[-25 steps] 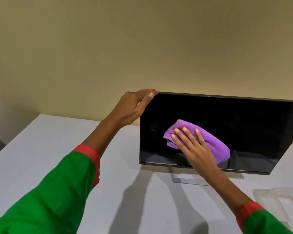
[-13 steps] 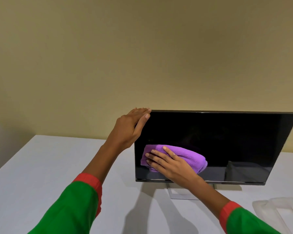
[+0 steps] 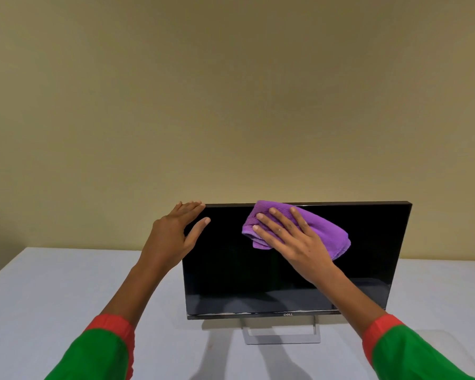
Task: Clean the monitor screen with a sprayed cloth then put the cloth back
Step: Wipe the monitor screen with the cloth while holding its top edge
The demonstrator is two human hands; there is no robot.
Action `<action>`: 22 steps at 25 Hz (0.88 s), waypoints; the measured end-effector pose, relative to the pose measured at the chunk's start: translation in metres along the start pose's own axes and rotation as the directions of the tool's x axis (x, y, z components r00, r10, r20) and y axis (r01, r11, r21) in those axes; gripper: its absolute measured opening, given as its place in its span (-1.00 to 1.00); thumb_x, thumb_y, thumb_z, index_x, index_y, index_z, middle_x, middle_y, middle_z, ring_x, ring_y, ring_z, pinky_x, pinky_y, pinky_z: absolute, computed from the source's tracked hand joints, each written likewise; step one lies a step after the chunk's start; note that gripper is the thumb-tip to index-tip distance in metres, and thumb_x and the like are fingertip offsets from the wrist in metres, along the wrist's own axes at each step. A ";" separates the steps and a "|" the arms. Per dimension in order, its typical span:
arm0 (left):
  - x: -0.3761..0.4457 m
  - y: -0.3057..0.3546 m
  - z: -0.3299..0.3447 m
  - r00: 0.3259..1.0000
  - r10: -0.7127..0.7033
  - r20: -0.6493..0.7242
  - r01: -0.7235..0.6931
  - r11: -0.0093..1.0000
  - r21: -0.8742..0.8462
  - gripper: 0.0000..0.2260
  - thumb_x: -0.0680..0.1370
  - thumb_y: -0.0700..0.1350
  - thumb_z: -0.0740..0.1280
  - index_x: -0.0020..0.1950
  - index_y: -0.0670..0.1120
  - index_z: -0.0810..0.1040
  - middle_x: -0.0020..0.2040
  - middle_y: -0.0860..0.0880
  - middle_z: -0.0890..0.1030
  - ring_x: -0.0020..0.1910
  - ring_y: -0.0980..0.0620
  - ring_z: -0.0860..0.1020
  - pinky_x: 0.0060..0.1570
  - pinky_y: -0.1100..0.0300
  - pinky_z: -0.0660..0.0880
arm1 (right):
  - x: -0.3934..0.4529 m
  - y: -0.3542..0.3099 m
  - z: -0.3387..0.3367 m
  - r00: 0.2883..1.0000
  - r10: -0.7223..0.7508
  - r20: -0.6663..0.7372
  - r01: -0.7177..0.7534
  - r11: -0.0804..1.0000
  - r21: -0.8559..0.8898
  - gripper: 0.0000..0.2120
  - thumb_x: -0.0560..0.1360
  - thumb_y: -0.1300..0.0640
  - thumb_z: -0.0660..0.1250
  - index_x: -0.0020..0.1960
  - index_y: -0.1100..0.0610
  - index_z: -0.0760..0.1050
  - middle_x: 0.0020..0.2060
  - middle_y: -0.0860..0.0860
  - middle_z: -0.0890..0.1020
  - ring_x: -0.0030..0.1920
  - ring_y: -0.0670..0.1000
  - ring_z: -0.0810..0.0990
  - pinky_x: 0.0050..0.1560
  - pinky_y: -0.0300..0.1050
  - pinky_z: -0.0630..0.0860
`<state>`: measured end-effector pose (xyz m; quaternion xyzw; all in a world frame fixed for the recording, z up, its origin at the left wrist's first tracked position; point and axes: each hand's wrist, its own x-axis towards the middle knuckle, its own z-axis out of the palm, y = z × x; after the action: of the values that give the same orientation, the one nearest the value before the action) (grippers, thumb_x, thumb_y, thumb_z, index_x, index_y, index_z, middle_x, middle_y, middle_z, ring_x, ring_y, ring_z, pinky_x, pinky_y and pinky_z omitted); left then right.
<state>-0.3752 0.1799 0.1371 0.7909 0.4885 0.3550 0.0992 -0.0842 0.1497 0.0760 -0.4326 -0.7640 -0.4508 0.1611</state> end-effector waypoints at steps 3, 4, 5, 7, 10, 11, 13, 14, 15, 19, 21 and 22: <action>0.000 0.000 0.004 1.000 -0.004 -0.026 0.005 1.000 0.021 -0.66 0.52 0.03 0.28 0.29 0.03 0.48 0.33 -0.01 0.49 0.42 -0.03 0.29 0.32 -0.01 0.35 | -0.031 0.034 -0.004 0.998 0.053 0.038 -0.050 0.997 -0.061 -0.46 0.57 0.33 0.03 0.52 0.06 0.13 0.51 0.05 0.23 0.51 0.13 0.17 0.44 0.21 0.20; 0.000 0.000 0.005 0.999 -0.002 -0.039 0.003 1.000 0.023 -0.66 0.52 0.03 0.29 0.28 0.03 0.49 0.32 -0.01 0.50 0.41 -0.02 0.29 0.29 -0.01 0.38 | -0.044 0.045 -0.006 0.995 0.078 0.053 -0.074 0.994 -0.083 -0.45 0.56 0.35 0.02 0.52 0.06 0.13 0.51 0.06 0.22 0.52 0.13 0.16 0.44 0.22 0.20; -0.001 -0.001 0.005 0.999 0.000 -0.052 0.001 1.000 0.022 -0.66 0.51 0.02 0.31 0.27 0.04 0.49 0.31 -0.01 0.51 0.40 -0.01 0.29 0.26 -0.02 0.41 | -0.058 0.057 -0.008 0.991 0.111 0.069 -0.104 0.989 -0.105 -0.43 0.56 0.37 -0.01 0.53 0.06 0.13 0.51 0.06 0.21 0.52 0.14 0.15 0.44 0.23 0.19; -0.001 -0.001 0.007 0.998 -0.002 -0.069 0.003 1.000 0.015 -0.66 0.49 0.02 0.33 0.25 0.05 0.50 0.30 0.00 0.52 0.38 0.03 0.29 0.18 -0.02 0.46 | -0.083 0.078 -0.014 0.974 0.202 0.103 -0.185 0.971 -0.152 -0.39 0.53 0.43 -0.08 0.53 0.05 0.12 0.52 0.07 0.20 0.52 0.14 0.13 0.44 0.24 0.20; -0.001 -0.001 0.009 0.995 -0.001 -0.097 0.002 1.000 0.012 -0.66 0.46 0.02 0.35 0.24 0.07 0.51 0.28 0.02 0.53 0.37 0.03 0.29 0.11 -0.01 0.48 | -0.109 0.097 -0.020 0.923 0.354 0.149 -0.323 0.925 -0.198 -0.36 0.52 0.45 -0.15 0.53 0.04 0.10 0.52 0.08 0.20 0.52 0.16 0.13 0.43 0.26 0.22; -0.002 0.000 0.009 0.995 0.002 -0.103 -0.001 1.000 0.012 -0.66 0.46 0.02 0.35 0.23 0.07 0.52 0.28 0.02 0.54 0.37 0.02 0.30 0.09 0.00 0.48 | -0.113 0.100 -0.021 0.899 0.409 0.159 -0.377 0.905 -0.197 -0.37 0.53 0.43 -0.20 0.53 0.04 0.10 0.51 0.10 0.20 0.52 0.18 0.14 0.42 0.28 0.22; -0.002 0.002 0.010 0.994 0.002 -0.112 -0.001 1.000 0.010 -0.66 0.46 0.00 0.36 0.23 0.06 0.52 0.28 0.02 0.54 0.37 0.02 0.29 0.04 0.00 0.50 | -0.117 0.101 -0.023 0.834 0.525 0.169 -0.497 0.848 -0.184 -0.35 0.50 0.44 -0.17 0.52 0.06 0.12 0.51 0.12 0.20 0.51 0.21 0.14 0.42 0.30 0.22; -0.003 0.002 0.011 0.993 -0.002 -0.117 0.002 1.000 0.007 -0.66 0.46 -0.02 0.37 0.23 0.06 0.52 0.28 0.01 0.53 0.37 0.02 0.29 0.03 0.00 0.50 | -0.118 0.100 -0.026 0.793 0.581 0.181 -0.559 0.813 -0.161 -0.33 0.46 0.46 -0.09 0.52 0.07 0.12 0.51 0.13 0.19 0.51 0.23 0.11 0.42 0.30 0.22; -0.003 0.002 0.011 0.993 -0.002 -0.118 0.003 1.000 0.006 -0.65 0.46 -0.03 0.37 0.24 0.06 0.52 0.28 0.01 0.53 0.38 0.01 0.29 0.02 0.00 0.50 | -0.118 0.098 -0.028 0.743 0.638 0.199 -0.629 0.769 -0.117 -0.27 0.40 0.50 -0.01 0.52 0.09 0.12 0.52 0.13 0.16 0.52 0.24 0.08 0.41 0.30 0.24; -0.006 -0.002 0.011 0.995 0.014 -0.098 -0.015 1.000 -0.004 -0.64 0.46 -0.07 0.38 0.26 0.05 0.51 0.30 0.03 0.51 0.39 0.00 0.28 0.05 -0.01 0.51 | -0.116 0.085 -0.031 0.406 0.861 0.305 -0.914 0.388 0.120 -0.08 0.30 0.63 0.12 0.54 0.02 0.07 0.55 -0.03 -0.01 0.53 0.25 -0.02 -0.24 0.03 0.51; -0.005 -0.004 0.010 0.996 0.022 -0.091 -0.022 1.000 -0.007 -0.63 0.46 -0.07 0.39 0.26 0.05 0.50 0.30 0.03 0.51 0.39 0.00 0.28 0.03 -0.03 0.53 | -0.109 0.077 -0.031 0.268 0.905 0.330 -0.957 0.209 0.203 -0.11 0.36 0.59 0.11 0.55 -0.01 0.02 0.54 -0.10 -0.08 0.54 0.24 -0.05 -0.28 0.00 0.46; -0.005 -0.005 0.010 0.996 0.024 -0.090 -0.025 1.000 -0.007 -0.63 0.46 -0.06 0.39 0.26 0.05 0.50 0.30 0.03 0.51 0.39 0.00 0.27 0.03 -0.04 0.53 | -0.105 0.072 -0.031 0.232 0.915 0.329 -0.960 0.160 0.232 -0.14 0.38 0.57 0.11 0.55 0.00 0.01 0.54 -0.08 -0.08 0.54 0.23 -0.05 -0.20 0.08 0.49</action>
<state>-0.3732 0.1800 0.1252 0.7796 0.4812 0.3936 0.0762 0.0299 0.0858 0.0657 -0.7934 -0.4116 -0.0674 0.4434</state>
